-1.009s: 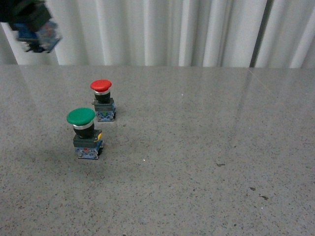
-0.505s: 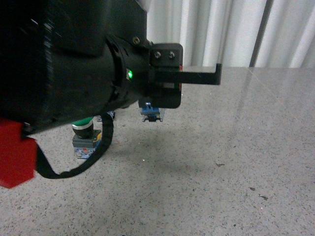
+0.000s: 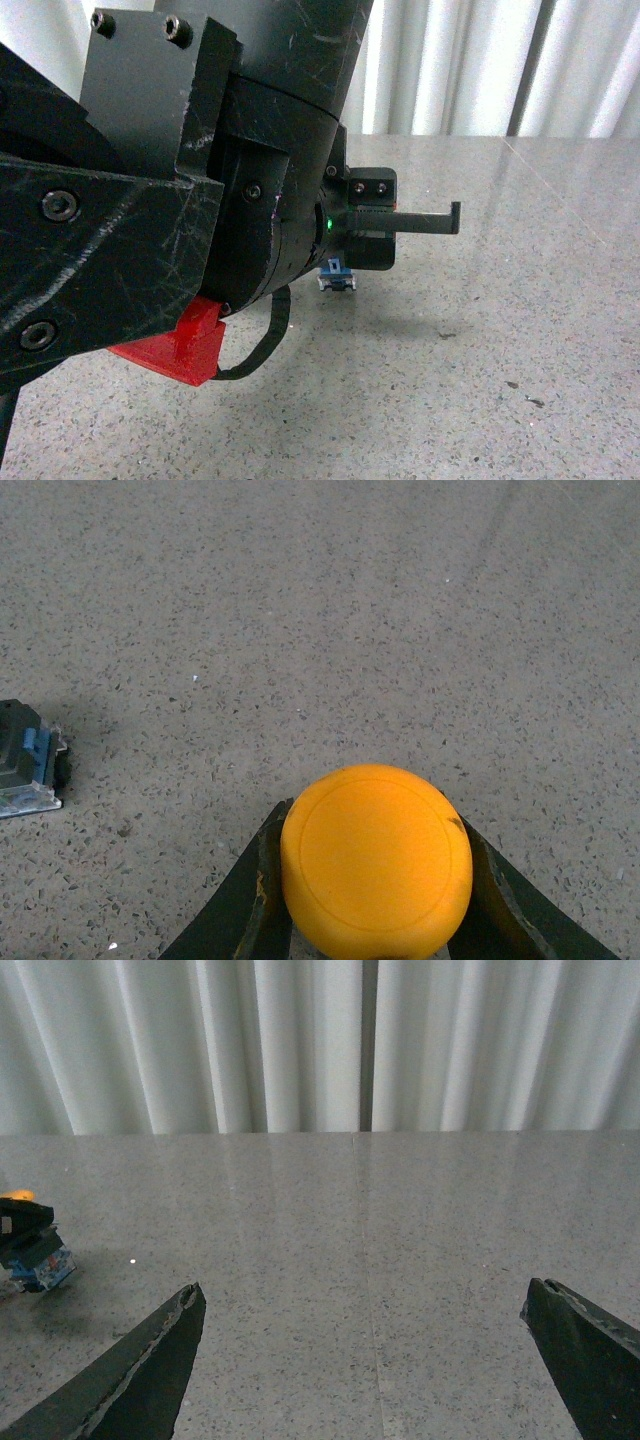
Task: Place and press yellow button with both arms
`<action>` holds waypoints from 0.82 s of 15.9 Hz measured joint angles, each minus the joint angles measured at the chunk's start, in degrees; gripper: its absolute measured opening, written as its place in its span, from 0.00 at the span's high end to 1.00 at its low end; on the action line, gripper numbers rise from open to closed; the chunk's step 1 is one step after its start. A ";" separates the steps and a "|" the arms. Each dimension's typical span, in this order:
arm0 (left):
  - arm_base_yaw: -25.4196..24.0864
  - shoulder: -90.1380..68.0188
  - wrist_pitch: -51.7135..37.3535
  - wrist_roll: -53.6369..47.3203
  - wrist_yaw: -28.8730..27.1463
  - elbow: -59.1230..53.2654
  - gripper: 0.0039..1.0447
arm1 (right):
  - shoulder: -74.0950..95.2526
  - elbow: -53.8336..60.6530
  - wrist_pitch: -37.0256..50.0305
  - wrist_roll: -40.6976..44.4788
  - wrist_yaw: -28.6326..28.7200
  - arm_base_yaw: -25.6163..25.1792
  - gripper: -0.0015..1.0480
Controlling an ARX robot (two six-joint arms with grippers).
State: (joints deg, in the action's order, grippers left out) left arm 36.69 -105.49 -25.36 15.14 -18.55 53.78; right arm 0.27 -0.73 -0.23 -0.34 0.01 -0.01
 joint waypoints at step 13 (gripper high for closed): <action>0.11 1.49 0.04 -0.98 2.16 0.28 0.06 | 0.00 0.00 -0.02 0.00 0.00 0.00 0.06</action>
State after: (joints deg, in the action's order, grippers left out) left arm 36.80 -104.01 -25.32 14.15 -16.38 54.06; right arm 0.27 -0.73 -0.25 -0.34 0.01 -0.01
